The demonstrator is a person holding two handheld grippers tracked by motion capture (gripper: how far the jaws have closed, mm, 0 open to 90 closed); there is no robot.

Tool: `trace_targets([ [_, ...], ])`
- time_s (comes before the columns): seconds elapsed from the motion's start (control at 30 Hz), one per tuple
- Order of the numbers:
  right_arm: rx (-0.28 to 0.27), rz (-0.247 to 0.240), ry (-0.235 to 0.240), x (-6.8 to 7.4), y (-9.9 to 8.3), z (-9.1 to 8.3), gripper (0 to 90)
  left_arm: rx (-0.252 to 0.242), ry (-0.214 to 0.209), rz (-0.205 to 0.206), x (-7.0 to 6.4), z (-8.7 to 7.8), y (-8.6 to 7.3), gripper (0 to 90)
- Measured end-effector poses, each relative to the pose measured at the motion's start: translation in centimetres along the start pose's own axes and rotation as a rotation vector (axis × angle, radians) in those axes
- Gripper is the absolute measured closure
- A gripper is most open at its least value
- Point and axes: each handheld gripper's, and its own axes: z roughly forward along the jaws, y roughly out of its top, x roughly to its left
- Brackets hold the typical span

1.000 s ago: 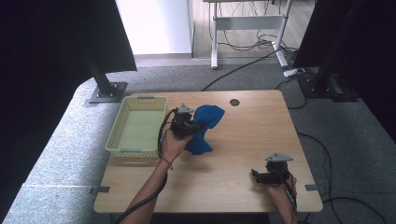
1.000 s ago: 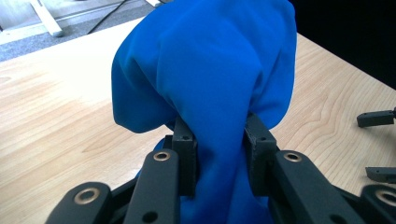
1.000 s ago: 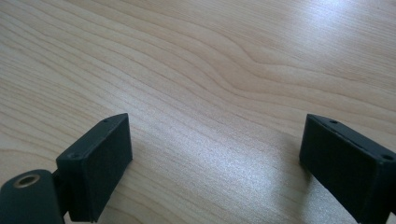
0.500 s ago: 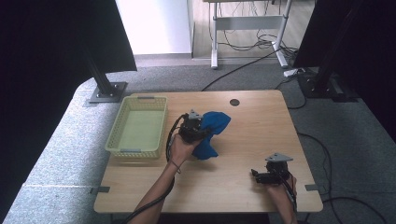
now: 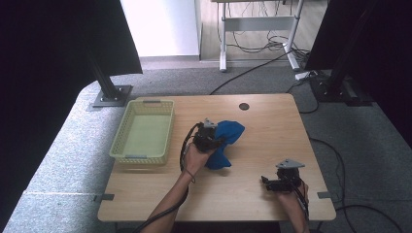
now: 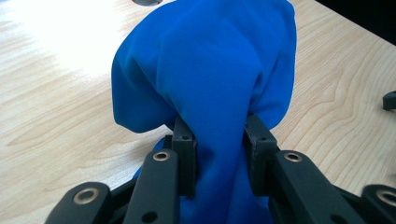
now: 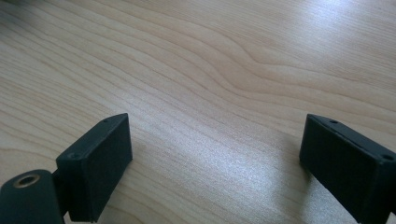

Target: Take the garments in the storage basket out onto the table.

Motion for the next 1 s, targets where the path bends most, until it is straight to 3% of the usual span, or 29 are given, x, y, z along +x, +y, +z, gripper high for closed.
trace_targets([
  [1.0, 0.0, -0.007, 0.006, 0.1, 0.0, 0.0, 9.4, 0.139, 0.086, 0.072, -0.4, 5.3, -2.6, 69.0],
])
